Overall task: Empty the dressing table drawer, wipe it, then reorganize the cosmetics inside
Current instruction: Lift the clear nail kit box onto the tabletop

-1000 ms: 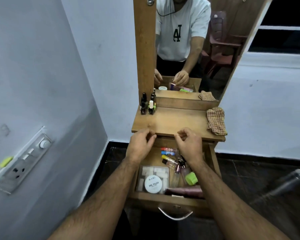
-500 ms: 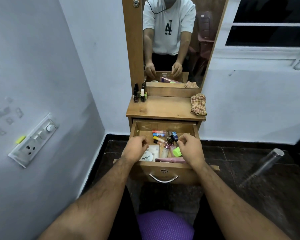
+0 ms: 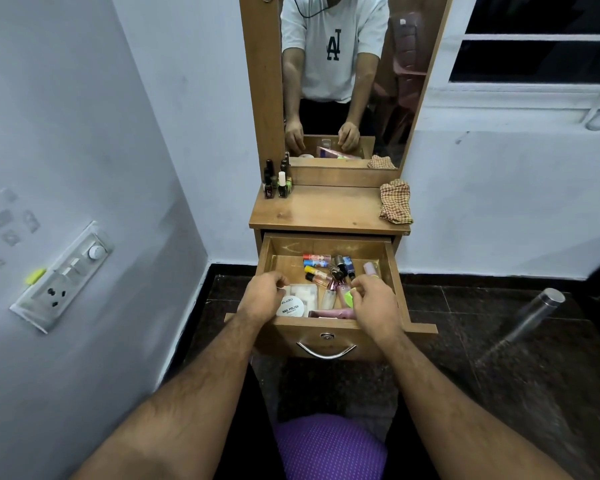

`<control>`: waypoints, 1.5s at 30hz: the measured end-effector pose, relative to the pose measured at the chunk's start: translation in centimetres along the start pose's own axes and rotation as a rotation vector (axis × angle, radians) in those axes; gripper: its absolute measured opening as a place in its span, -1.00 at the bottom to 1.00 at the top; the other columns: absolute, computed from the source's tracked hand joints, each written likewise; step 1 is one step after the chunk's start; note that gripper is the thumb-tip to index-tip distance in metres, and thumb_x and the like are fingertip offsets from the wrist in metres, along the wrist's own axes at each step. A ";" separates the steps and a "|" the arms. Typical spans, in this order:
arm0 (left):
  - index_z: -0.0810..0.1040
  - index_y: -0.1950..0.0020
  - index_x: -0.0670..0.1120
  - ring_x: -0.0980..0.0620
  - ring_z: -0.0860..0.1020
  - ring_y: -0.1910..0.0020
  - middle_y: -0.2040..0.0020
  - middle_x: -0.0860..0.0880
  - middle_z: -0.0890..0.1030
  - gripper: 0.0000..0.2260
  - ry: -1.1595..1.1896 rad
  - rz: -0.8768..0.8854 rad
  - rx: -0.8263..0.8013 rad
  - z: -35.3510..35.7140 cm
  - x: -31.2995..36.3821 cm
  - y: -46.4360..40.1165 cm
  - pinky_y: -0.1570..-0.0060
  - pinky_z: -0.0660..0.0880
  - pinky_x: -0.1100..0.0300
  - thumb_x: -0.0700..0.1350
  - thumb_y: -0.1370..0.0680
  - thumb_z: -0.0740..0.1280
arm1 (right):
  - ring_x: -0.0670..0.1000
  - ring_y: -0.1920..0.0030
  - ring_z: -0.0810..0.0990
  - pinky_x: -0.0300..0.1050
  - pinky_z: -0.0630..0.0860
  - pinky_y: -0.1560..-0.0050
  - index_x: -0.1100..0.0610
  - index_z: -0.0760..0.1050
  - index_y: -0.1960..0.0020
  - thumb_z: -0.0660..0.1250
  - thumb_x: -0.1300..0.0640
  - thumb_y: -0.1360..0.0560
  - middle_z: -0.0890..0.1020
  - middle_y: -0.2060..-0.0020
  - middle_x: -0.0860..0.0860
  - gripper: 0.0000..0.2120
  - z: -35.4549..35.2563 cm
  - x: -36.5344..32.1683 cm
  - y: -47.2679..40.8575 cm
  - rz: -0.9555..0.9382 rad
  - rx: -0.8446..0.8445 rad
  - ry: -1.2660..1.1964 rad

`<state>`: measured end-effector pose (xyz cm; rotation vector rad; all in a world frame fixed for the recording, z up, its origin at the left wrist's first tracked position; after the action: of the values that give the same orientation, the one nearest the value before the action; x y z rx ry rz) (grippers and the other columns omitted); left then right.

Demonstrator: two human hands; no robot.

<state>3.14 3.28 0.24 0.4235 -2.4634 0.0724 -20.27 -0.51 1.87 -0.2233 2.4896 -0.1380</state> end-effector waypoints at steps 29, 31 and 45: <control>0.57 -0.28 -0.03 -0.03 0.59 -0.09 -0.16 -0.06 0.64 -0.60 -0.244 -0.009 -0.237 2.9 0.5 -1.1 -0.05 0.52 0.13 0.01 -0.47 0.49 | 0.11 -0.17 0.57 -0.05 0.52 -0.08 -0.03 0.44 -0.41 0.21 0.31 -0.51 0.61 -0.21 0.07 -0.48 9.8 -4.5 -5.3 -0.124 -0.535 0.255; 0.54 -0.32 -0.03 -0.05 0.58 -0.12 -0.19 -0.07 0.63 -0.54 -0.256 -0.005 -0.253 3.1 0.4 -1.2 -0.09 0.52 0.10 0.02 -0.45 0.51 | 0.12 -0.13 0.57 -0.05 0.53 -0.04 -0.02 0.43 -0.40 0.19 0.30 -0.51 0.61 -0.18 0.10 -0.50 10.1 -4.5 -5.3 -0.139 -0.579 0.318; 0.58 -0.07 0.03 0.11 0.56 0.07 0.02 0.10 0.61 -0.80 0.130 0.005 0.153 -0.8 0.2 0.5 0.01 0.53 0.12 -0.02 -0.47 0.44 | 0.03 0.11 0.60 -0.05 0.52 0.09 0.18 0.56 0.01 0.48 0.11 -0.45 0.64 0.10 0.09 -0.80 7.8 -1.6 -7.0 0.127 -0.719 -0.060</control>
<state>3.27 3.78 1.03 0.4630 -2.3388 0.2828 -13.45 -7.41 -2.34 -0.3514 2.3863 0.8118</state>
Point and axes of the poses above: each hand's wrist, its own y-axis away from the middle knuckle, its own z-axis out of the palm, x = y × z, the point moved 6 cm from there along -y, towards the middle knuckle
